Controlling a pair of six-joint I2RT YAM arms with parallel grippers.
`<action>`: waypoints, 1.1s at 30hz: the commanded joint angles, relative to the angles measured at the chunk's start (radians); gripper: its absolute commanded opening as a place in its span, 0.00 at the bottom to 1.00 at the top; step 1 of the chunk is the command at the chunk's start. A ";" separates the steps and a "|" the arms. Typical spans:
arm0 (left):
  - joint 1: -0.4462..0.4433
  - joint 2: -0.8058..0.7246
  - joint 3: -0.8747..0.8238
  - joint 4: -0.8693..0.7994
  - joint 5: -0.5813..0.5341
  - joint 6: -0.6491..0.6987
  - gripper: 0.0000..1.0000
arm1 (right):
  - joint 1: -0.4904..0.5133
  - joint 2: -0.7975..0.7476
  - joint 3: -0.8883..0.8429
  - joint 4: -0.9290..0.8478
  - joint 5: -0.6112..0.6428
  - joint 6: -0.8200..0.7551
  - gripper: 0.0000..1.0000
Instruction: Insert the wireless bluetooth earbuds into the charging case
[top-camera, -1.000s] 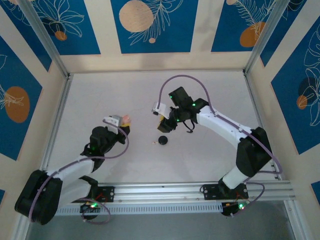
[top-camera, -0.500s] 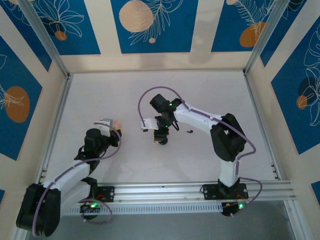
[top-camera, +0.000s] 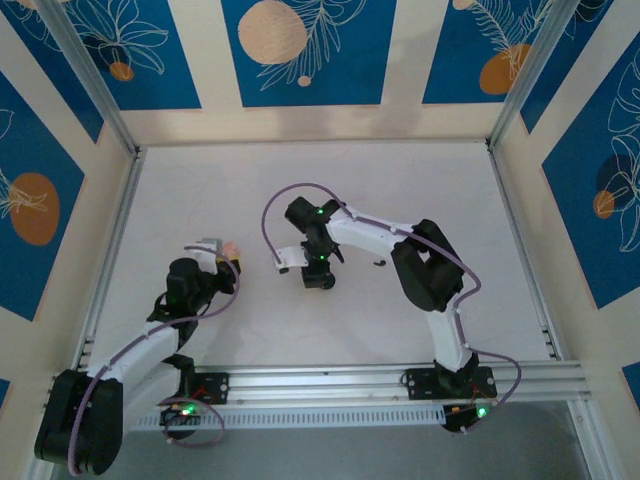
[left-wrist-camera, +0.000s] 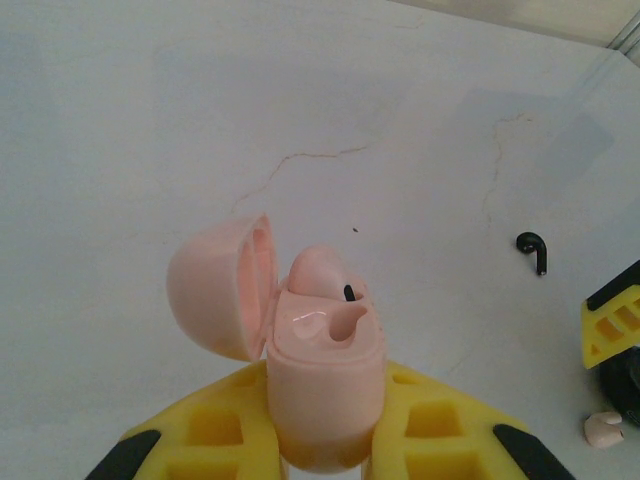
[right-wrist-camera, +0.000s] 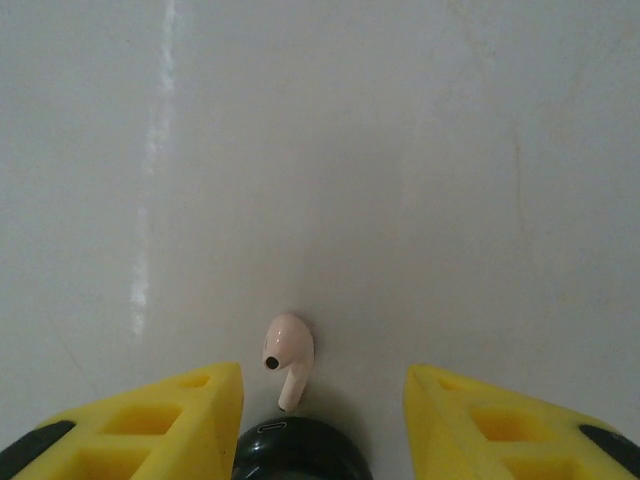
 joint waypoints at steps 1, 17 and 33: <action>0.016 -0.021 -0.012 0.006 0.022 -0.014 0.12 | 0.008 0.032 0.043 -0.067 0.004 -0.004 0.44; 0.018 -0.032 -0.012 0.001 0.022 -0.014 0.12 | 0.018 0.104 0.088 -0.090 -0.017 0.027 0.42; 0.018 -0.032 -0.011 -0.003 0.024 -0.014 0.13 | 0.022 0.127 0.095 -0.078 0.015 0.039 0.23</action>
